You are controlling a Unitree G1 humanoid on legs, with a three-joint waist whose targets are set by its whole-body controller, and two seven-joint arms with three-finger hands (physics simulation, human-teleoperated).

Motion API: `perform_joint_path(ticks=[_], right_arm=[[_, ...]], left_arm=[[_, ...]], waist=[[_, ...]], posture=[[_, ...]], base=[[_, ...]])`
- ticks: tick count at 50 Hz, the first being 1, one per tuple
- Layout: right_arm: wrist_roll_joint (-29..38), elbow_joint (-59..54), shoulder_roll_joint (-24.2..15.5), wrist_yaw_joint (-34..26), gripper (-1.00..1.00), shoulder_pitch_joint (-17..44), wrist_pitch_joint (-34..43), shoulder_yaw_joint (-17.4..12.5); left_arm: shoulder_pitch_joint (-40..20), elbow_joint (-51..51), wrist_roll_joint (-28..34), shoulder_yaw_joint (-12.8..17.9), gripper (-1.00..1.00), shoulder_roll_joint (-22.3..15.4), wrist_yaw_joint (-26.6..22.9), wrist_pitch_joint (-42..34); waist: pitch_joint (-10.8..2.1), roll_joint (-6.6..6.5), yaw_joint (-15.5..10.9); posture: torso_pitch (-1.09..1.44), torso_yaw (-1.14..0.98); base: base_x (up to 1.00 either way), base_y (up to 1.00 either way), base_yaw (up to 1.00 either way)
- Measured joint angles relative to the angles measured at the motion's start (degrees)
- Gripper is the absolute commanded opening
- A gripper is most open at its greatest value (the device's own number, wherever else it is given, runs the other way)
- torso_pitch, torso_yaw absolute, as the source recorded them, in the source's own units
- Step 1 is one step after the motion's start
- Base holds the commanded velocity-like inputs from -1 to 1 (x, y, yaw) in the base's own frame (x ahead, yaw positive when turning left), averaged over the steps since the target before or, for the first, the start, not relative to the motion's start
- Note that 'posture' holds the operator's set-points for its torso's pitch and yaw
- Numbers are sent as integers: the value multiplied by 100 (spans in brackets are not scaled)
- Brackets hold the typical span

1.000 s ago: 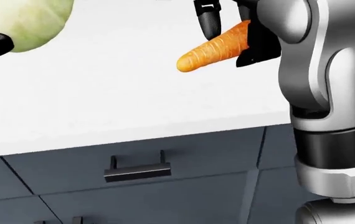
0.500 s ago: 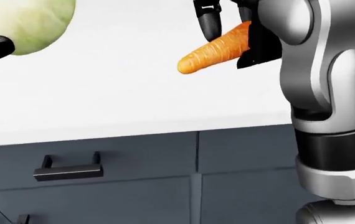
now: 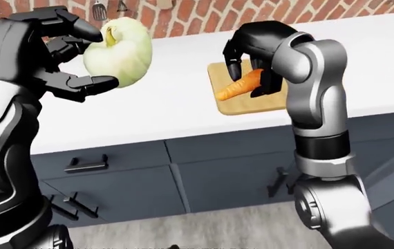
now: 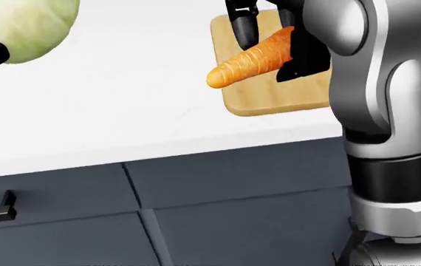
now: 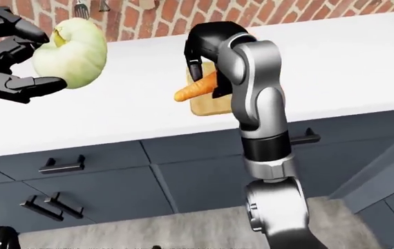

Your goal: Place the carrot and the squash on separate cutting boards.

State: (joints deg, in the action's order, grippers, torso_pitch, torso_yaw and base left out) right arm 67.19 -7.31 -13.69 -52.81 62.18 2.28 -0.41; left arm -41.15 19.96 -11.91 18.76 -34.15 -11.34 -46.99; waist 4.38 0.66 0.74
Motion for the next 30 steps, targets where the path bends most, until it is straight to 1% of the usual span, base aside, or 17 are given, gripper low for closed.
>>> perform_joint_path(ticks=[2,3,4,7,9,13,15,16,17,18,20,21,24,27,28,29,30], right_arm=[[14,6,-10,9,-100,-8,37,-20],[25,10,-19,1,-100,-36,59,-34],[34,2,-29,-9,-100,-58,79,-49],[42,-7,-39,-13,-100,-63,99,-66],[32,19,-29,-13,-100,-61,90,-42],[-13,73,-20,-36,-100,-45,48,2],[-25,101,-24,-51,-100,-28,46,-1],[-28,107,-27,-55,-100,7,48,-4],[-30,129,12,-48,-100,-2,48,8],[-42,126,34,-57,-100,-41,40,52],[-62,52,57,-106,-100,-79,23,130],[-66,33,52,-128,-100,-69,20,135],[-60,102,23,-117,-100,-10,26,62],[-59,227,10,-50,-100,85,-6,45],[-61,241,7,-31,-100,94,-21,44],[-61,237,-14,-18,-100,93,-33,35],[-55,225,-42,-5,-100,38,-37,3]], left_arm=[[-19,51,1,6,-38,3,11,47],[-27,64,-9,-12,-38,9,7,57],[-31,69,-22,-37,-38,16,-1,63],[-15,87,-60,-57,-38,19,-31,67],[-7,69,-62,-47,-37,14,-33,46],[-10,45,-35,-2,-37,-7,4,-35],[-27,49,-25,17,-37,-20,22,-63],[-58,52,-24,33,-37,-45,30,-74],[-38,63,-19,82,-36,-58,42,-65],[-1,50,-8,114,-36,-47,55,-73],[26,-12,19,118,-36,-54,79,-127],[5,-28,25,106,-36,-62,86,-144],[-35,32,4,108,-36,-77,89,-112],[-62,81,-12,164,-36,-107,100,-66],[-80,79,-13,162,-36,-112,107,-57],[-97,84,-15,147,-36,-93,114,-46],[-63,96,-27,98,-36,-22,114,-32]], waist=[[17,1,33],[-38,-31,24],[-87,-95,14],[-131,-263,-17],[-141,-308,-41],[-147,-339,-79],[-137,-416,-82],[-129,-502,-82],[-66,-477,-128],[-57,-520,-150],[-128,-603,-150],[-158,-615,-146],[-170,-521,-130],[-3,-156,-190],[22,-9,-213],[-11,101,-198],[28,14,-182]], posture=[[0,0],[0,0],[0,0],[0,0],[0,0],[0,0],[0,0],[0,0],[0,0],[0,0],[0,0],[0,0],[0,0],[0,0],[0,0],[0,0],[0,0]], base=[[0,-9,0],[0,-24,0],[0,-25,0],[0,-26,0],[0,-26,0],[0,-26,0],[0,-43,0],[0,-64,0],[0,-62,0],[0,-62,0],[0,-64,0],[0,-63,0],[0,-41,0],[0,0,0],[0,0,0],[0,0,0],[0,0,0]])
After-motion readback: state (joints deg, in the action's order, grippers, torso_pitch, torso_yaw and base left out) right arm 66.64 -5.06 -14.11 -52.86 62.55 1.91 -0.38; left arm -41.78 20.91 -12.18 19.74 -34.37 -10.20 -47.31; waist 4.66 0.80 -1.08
